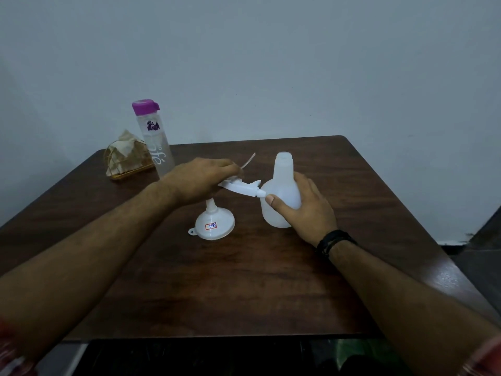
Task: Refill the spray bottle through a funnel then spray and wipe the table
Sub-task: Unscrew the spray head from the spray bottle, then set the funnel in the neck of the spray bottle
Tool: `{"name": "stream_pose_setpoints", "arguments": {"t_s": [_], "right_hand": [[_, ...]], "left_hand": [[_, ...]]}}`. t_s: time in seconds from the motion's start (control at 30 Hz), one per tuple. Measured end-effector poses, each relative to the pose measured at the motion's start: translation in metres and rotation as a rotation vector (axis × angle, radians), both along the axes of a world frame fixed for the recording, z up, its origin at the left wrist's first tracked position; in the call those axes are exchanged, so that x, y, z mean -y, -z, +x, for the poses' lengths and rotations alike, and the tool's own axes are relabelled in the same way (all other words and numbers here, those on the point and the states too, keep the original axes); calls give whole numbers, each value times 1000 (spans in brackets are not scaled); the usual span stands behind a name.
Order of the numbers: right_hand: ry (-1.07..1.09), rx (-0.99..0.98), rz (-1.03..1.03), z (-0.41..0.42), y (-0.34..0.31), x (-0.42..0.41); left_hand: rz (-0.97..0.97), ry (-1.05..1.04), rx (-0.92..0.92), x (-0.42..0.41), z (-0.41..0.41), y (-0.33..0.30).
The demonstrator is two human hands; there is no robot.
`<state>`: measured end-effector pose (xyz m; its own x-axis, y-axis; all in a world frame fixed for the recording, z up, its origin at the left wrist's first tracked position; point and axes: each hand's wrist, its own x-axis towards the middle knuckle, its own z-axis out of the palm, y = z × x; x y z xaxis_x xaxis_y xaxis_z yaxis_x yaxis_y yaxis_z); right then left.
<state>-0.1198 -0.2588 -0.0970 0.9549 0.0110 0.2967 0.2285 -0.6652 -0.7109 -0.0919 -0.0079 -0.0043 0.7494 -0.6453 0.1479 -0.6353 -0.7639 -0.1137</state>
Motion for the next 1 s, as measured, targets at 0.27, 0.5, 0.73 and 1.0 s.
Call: {"name": "stream_pose_setpoints", "arguments": {"t_s": [0.27, 0.5, 0.73, 1.0], "right_hand": [[27, 22, 23, 2, 2, 3], [37, 28, 32, 3, 4, 2], [37, 26, 25, 4, 4, 2], [25, -4, 41, 3, 1, 1]], "left_hand": [[22, -92, -72, 7, 3, -7], [46, -201, -153, 12, -12, -29], [564, -420, -595, 23, -29, -18], [632, -443, -566, 20, -29, -6]]}}
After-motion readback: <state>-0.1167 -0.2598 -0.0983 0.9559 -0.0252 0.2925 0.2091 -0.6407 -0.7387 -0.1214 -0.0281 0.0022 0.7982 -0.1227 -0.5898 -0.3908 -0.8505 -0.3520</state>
